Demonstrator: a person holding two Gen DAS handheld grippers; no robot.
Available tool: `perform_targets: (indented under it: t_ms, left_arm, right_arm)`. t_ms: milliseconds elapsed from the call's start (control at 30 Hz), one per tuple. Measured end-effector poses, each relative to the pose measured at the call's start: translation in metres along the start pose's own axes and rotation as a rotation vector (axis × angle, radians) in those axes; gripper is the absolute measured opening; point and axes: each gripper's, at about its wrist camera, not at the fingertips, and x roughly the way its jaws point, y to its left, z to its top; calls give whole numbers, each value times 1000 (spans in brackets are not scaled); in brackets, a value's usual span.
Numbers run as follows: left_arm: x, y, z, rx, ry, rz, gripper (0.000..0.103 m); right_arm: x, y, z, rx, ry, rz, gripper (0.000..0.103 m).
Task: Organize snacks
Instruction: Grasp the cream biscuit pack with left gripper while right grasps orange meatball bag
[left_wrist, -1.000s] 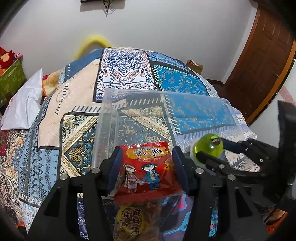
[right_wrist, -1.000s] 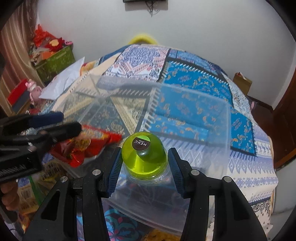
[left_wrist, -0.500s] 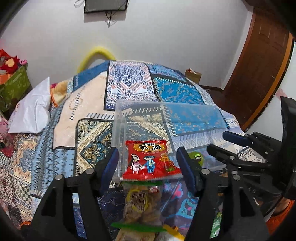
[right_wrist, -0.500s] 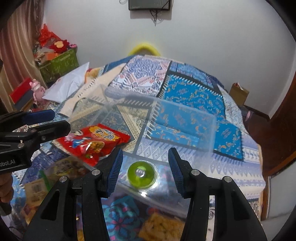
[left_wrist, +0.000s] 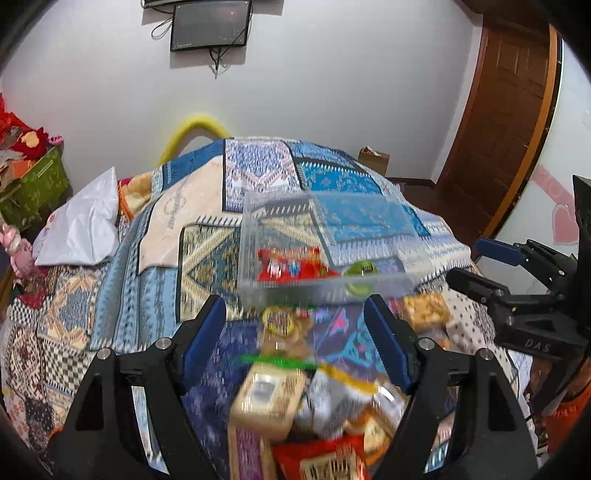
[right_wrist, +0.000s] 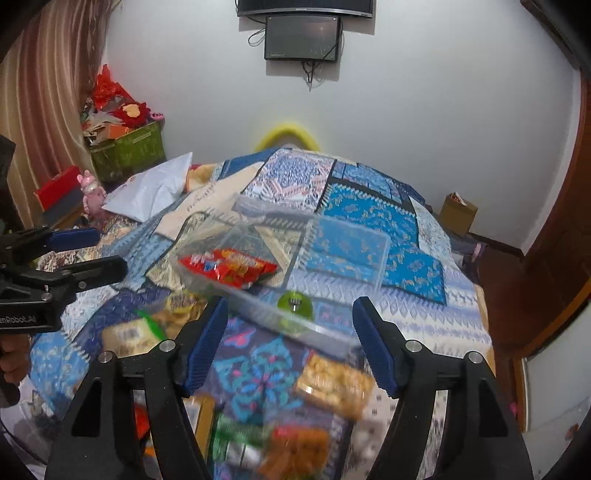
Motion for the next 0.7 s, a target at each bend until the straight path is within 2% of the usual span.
perform_targets:
  t_ms: [167,367,567,700]
  left_arm:
    - [-10,7,-26,-12,24,11,77]
    - [-14,14,-57,-8,71,55,77]
    - [-1,20,-91,-11,146,69,77]
    - [13,19,-98,-1,177,69,77]
  right_arm:
    - [-6,-4,-24,51,32,14,67]
    - [-13,-5,-53,62,54,-19,67]
    - [-12,-8,-76,73,86,-30,68]
    - [-4,-11,-91,104,124,-11,68]
